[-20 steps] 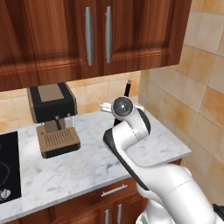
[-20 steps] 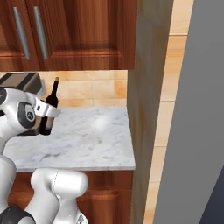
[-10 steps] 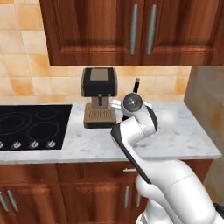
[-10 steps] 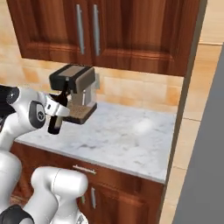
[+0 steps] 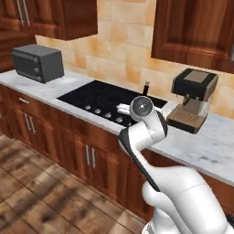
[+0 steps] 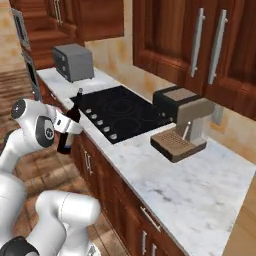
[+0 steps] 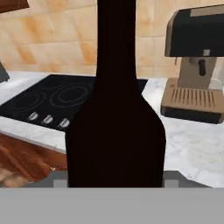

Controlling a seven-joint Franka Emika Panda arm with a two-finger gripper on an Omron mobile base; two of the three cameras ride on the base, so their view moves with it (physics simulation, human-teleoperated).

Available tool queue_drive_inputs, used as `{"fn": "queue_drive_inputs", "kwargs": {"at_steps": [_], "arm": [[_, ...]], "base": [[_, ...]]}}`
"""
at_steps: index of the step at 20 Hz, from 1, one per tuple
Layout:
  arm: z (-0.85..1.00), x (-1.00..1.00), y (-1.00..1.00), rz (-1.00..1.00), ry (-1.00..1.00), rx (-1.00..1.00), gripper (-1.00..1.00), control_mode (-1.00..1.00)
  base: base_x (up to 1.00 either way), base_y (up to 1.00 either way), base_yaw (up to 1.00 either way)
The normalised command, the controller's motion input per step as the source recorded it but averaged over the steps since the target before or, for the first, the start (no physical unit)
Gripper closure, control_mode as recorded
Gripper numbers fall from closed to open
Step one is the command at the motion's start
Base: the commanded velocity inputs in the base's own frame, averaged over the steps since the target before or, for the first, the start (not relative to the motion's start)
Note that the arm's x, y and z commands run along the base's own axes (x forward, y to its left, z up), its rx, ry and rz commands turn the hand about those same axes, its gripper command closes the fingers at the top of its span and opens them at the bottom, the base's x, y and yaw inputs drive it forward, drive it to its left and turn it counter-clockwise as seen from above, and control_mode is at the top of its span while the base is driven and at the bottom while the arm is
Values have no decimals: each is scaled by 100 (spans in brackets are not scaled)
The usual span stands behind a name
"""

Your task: There is a wine glass and glass cup on the dining counter. Place the wine bottle next to the wine glass and the juice bottle next to the glass cup.

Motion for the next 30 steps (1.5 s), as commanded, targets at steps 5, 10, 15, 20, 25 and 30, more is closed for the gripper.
{"fn": "queue_drive_inputs", "kwargs": {"at_steps": [5,10,15,20,25,30], "arm": [[0,0,0,0,0,0,100,100],[0,0,0,0,0,0,100,100],[0,0,0,0,0,0,100,100],[0,0,0,0,0,0,100,100],[0,0,0,0,0,0,100,100],[0,0,0,0,0,0,100,100]], "base": [[-2,4,100],[0,7,100],[13,23,79],[17,16,14],[85,21,2],[94,19,5]]}}
